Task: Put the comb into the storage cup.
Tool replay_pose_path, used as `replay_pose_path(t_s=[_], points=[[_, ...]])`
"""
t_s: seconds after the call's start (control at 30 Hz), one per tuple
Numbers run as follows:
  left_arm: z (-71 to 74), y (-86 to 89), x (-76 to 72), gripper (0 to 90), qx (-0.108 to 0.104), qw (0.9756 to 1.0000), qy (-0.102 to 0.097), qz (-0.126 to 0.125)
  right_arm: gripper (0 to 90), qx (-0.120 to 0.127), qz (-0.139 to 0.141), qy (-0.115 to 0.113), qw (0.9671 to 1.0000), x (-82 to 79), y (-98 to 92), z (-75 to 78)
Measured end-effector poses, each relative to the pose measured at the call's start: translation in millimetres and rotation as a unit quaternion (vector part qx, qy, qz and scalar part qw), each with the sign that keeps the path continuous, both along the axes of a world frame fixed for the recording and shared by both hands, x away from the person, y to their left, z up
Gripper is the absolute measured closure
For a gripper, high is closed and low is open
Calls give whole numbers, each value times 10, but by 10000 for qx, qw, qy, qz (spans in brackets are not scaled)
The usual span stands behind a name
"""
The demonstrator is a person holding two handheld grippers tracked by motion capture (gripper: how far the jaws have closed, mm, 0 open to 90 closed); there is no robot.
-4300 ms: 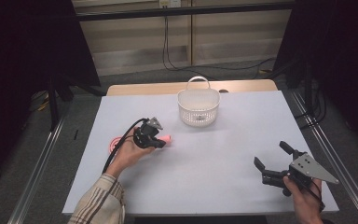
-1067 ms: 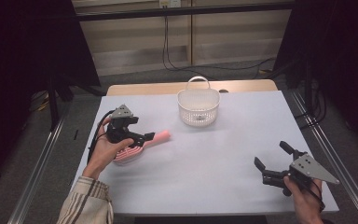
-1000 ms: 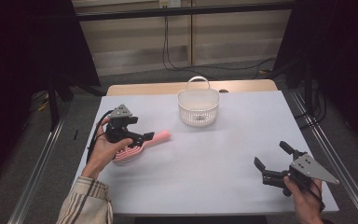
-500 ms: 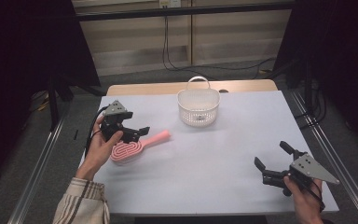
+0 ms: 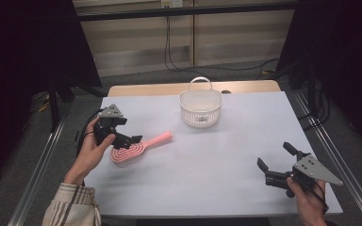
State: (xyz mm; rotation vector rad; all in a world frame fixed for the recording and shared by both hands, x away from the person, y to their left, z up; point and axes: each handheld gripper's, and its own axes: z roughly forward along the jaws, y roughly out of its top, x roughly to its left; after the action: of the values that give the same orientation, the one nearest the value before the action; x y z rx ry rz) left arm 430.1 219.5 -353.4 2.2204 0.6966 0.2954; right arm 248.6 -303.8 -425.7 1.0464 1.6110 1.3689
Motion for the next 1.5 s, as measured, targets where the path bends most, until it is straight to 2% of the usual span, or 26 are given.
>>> replay_pose_path(t_s=[0.03, 0.13, 0.23, 0.37, 0.4, 0.6, 0.67, 0.73, 0.9, 1.07, 1.3, 1.33, 1.43, 1.47, 1.5], points=[[-15, 32, 1, 50, -15, 10000, -30, -19, 0, -1, 0, 0, 10000, -1, 0, 1], [-45, 88, 24, 45, -99, 9999, 44, -52, 0, 9, -6, 1, 10000, -2, -2, 2], [-74, 138, 47, 44, -38, 9998, 161, -148, 0, 1, -20, 8, 10000, -2, -5, 1], [-108, 208, 54, 55, -126, 9993, 213, -286, 0, -11, -25, 21, 10000, 1, -8, 0], [-112, 226, 52, 54, -115, 9994, 224, -249, 0, -12, -32, 13, 10000, 1, -8, 0], [-158, 265, 62, 46, 185, 9990, 306, -282, 0, -8, -51, 2, 10000, 4, -13, 2], [-178, 257, 71, 56, 172, 9985, 393, -348, 0, 24, -69, 9, 10000, 6, -15, 3], [-204, 248, 87, 51, 302, 9979, 423, -384, 0, 19, -68, -3, 10000, 11, -15, 1], [-282, 255, 147, 42, 519, 9949, 732, -462, 0, 9, -58, 14, 10000, 6, -7, 0], [-354, 223, 194, 46, 659, 9933, 860, -397, 0, 17, -55, 21, 10000, 7, -8, -1], [-419, 163, 192, 65, 837, 9910, 911, -518, 0, -28, -16, 14, 10000, 4, -3, -3], [-421, 151, 193, 64, 886, 9901, 909, -595, 0, -11, -9, 10, 10000, 3, -1, -1], [-421, 119, 194, 96, 999, 9893, 822, -672, 0, -21, -15, 12, 10000, 5, -2, -2], [-428, 112, 191, 108, 948, 9899, 845, -627, 0, -6, -8, 11, 10000, 3, -2, -1], [-436, 112, 203, 100, 1046, 9885, 859, -674, 0, -6, -13, 9, 10000, 2, 0, -1]])
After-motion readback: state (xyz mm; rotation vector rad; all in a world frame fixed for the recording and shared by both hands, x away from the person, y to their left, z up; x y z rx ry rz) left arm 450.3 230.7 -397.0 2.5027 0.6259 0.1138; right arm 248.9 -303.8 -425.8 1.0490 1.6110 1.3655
